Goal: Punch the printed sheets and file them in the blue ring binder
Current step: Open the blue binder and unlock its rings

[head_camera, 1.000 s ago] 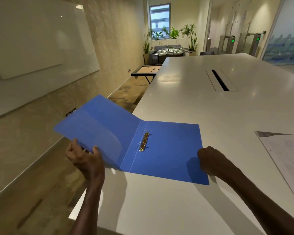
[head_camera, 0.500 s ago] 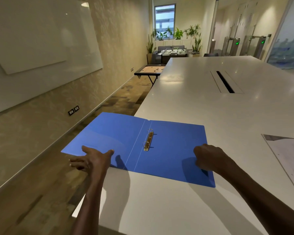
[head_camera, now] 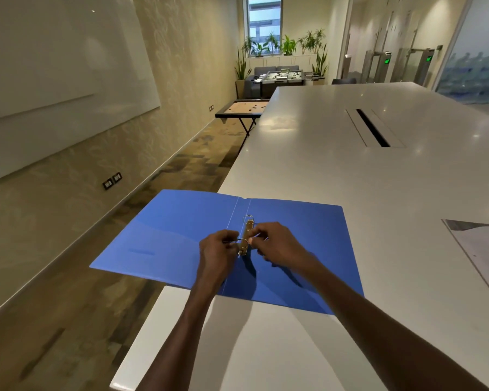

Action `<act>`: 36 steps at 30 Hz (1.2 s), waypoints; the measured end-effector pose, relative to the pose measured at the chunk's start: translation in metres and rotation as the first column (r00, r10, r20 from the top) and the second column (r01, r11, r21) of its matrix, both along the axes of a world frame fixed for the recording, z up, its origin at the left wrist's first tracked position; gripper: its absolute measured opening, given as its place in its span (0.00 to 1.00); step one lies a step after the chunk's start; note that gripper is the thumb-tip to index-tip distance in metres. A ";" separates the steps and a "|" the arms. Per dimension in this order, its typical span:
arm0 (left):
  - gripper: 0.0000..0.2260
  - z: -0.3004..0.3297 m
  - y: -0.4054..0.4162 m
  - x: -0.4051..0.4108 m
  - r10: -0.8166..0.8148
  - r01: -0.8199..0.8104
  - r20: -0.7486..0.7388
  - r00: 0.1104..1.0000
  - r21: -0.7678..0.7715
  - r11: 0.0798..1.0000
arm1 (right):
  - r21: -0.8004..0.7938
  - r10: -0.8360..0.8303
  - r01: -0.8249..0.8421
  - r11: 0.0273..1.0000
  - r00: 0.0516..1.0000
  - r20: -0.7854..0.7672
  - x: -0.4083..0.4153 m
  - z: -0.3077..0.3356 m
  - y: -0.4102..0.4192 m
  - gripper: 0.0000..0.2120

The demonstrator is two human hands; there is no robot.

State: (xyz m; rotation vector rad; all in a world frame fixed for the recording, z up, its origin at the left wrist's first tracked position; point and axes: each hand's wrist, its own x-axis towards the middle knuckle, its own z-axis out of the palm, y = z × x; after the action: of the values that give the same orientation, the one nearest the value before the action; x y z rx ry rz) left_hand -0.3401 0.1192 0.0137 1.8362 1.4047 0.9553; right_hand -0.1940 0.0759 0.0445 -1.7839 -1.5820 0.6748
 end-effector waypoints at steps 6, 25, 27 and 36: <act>0.05 -0.013 0.010 0.002 -0.005 0.004 0.031 0.999 0.030 1.000 | -0.019 0.002 -0.004 1.000 0.993 -0.117 -0.005 -0.027 0.022 0.07; 0.06 -0.018 0.015 0.004 0.184 -0.169 0.088 0.979 -0.152 0.974 | -0.157 0.079 -0.156 0.975 0.907 -0.414 0.013 -0.031 0.028 0.14; 0.06 -0.019 0.015 0.003 0.164 -0.151 0.093 0.982 -0.134 0.979 | -0.139 0.079 -0.153 0.978 0.898 -0.433 0.014 -0.031 0.026 0.13; 0.12 -0.011 0.006 0.000 0.095 -0.092 0.035 0.995 -0.076 0.993 | -0.123 -0.004 -0.047 0.991 0.923 -0.386 0.009 -0.032 0.025 0.13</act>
State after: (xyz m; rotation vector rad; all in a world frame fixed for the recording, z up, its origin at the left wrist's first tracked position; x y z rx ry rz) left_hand -0.3405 0.1251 0.0024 1.7019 1.4935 0.9672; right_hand -0.1855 0.1008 0.0126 -1.6006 -1.3144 1.0892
